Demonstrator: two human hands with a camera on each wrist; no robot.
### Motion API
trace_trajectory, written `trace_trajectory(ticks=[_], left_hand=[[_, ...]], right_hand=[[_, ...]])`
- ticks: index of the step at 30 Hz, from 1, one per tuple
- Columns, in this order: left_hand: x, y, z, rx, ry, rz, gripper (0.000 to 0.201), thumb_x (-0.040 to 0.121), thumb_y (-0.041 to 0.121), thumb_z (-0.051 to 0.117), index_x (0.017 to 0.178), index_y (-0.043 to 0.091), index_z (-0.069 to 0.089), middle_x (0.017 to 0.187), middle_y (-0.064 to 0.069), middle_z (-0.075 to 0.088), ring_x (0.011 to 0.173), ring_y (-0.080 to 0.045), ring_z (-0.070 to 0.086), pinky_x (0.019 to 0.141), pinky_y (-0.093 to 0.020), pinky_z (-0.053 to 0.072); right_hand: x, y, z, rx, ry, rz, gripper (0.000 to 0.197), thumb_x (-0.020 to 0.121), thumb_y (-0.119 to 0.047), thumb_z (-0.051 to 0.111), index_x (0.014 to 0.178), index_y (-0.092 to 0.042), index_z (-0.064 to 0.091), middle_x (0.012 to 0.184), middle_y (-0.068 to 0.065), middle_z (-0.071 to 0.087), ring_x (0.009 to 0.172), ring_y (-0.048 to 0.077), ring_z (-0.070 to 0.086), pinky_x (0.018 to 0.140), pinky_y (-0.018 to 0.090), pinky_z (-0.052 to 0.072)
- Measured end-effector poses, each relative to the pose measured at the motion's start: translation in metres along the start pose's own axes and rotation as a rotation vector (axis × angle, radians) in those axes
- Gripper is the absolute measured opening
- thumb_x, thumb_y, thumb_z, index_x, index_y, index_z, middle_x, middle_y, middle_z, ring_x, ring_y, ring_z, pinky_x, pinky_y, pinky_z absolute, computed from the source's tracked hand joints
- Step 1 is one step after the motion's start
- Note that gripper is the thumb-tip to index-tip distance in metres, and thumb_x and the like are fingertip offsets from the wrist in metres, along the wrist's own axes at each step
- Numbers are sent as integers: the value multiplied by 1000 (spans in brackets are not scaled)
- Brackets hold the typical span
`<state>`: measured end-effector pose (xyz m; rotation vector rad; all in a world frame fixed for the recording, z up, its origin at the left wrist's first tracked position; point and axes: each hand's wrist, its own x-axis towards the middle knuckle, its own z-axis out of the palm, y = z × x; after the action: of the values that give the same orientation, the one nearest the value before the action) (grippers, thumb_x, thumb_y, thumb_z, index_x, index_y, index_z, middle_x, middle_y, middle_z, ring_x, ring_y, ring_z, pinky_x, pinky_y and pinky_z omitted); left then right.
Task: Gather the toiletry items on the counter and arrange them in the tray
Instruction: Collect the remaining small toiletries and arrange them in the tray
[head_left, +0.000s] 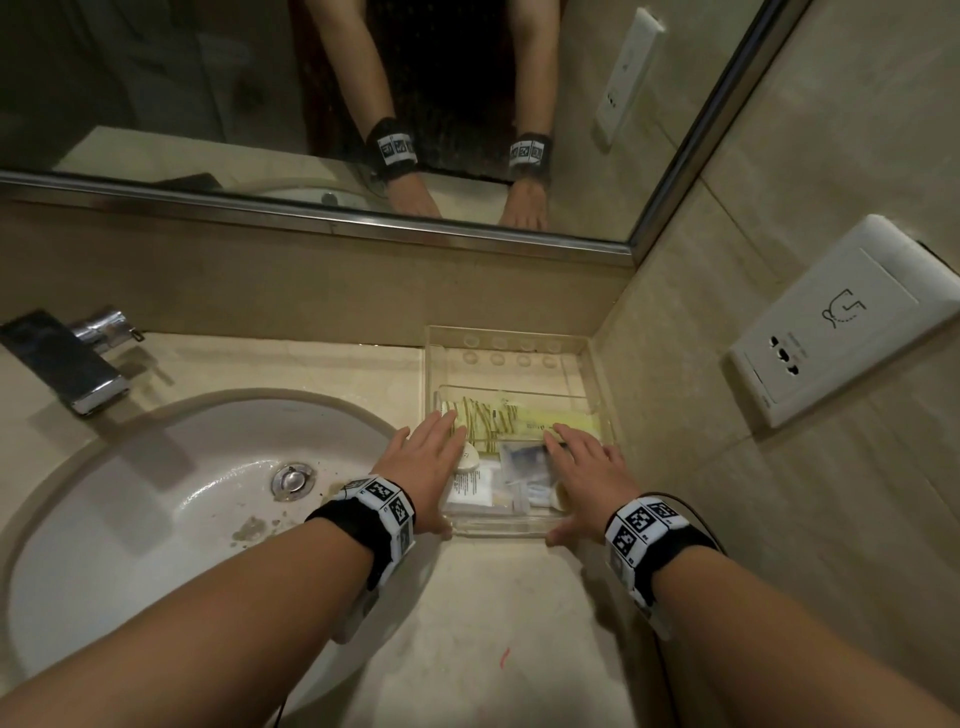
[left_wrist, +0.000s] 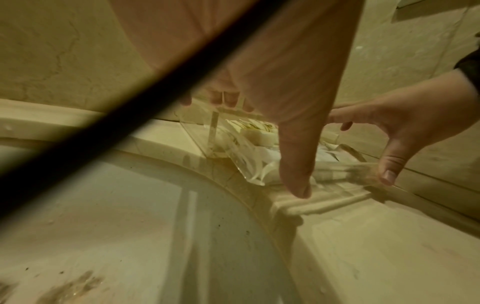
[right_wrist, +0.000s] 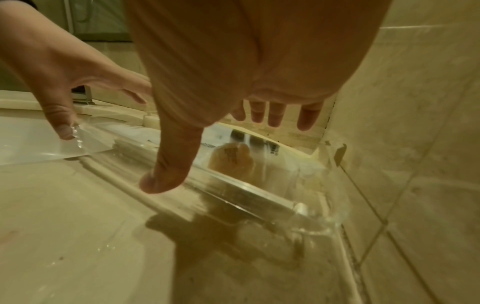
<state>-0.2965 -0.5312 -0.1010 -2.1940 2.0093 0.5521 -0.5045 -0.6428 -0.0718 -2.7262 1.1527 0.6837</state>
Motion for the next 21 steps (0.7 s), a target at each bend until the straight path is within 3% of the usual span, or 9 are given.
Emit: trace_trajectory(ticks=[4, 8, 11, 14, 21], left_hand=[[0, 5, 4, -7, -20, -11, 140, 58, 68, 75, 152, 16, -14, 158, -9, -26, 147, -27, -21, 119, -50, -3], [1, 10, 5, -12, -2, -36, 137, 60, 69, 73, 152, 16, -14, 159, -10, -24, 147, -28, -21, 118, -50, -4], [1, 10, 8, -28, 8, -35, 134, 62, 69, 71, 152, 16, -14, 159, -10, -25, 146, -28, -22, 118, -50, -5], [0, 10, 8, -38, 23, -36, 132, 63, 70, 70, 152, 17, -13, 159, -10, -25, 147, -27, -21, 119, -49, -3], [2, 15, 7, -20, 59, -65, 123, 67, 72, 64, 153, 17, -6, 161, -10, -16, 148, -28, -15, 119, -48, -3]], right_hand=[[-2, 2, 9, 22, -14, 4, 133, 63, -58, 77, 150, -20, -16, 158, 1, -23, 146, 23, -16, 119, 49, 1], [-2, 5, 19, 12, -23, 37, 138, 62, -55, 80, 147, -21, -24, 153, 4, -33, 144, 26, -23, 117, 48, -1], [4, 8, 16, -21, -29, 66, 138, 63, -51, 81, 147, -20, -24, 155, 9, -28, 144, 30, -20, 117, 47, -1], [7, 12, 9, -43, 21, 59, 125, 71, -40, 79, 150, -17, -16, 160, 9, -14, 148, 28, -7, 118, 43, 2], [12, 15, 2, -79, 23, 61, 122, 70, -48, 78, 152, -13, -5, 161, 9, -2, 148, 27, 2, 120, 44, 9]])
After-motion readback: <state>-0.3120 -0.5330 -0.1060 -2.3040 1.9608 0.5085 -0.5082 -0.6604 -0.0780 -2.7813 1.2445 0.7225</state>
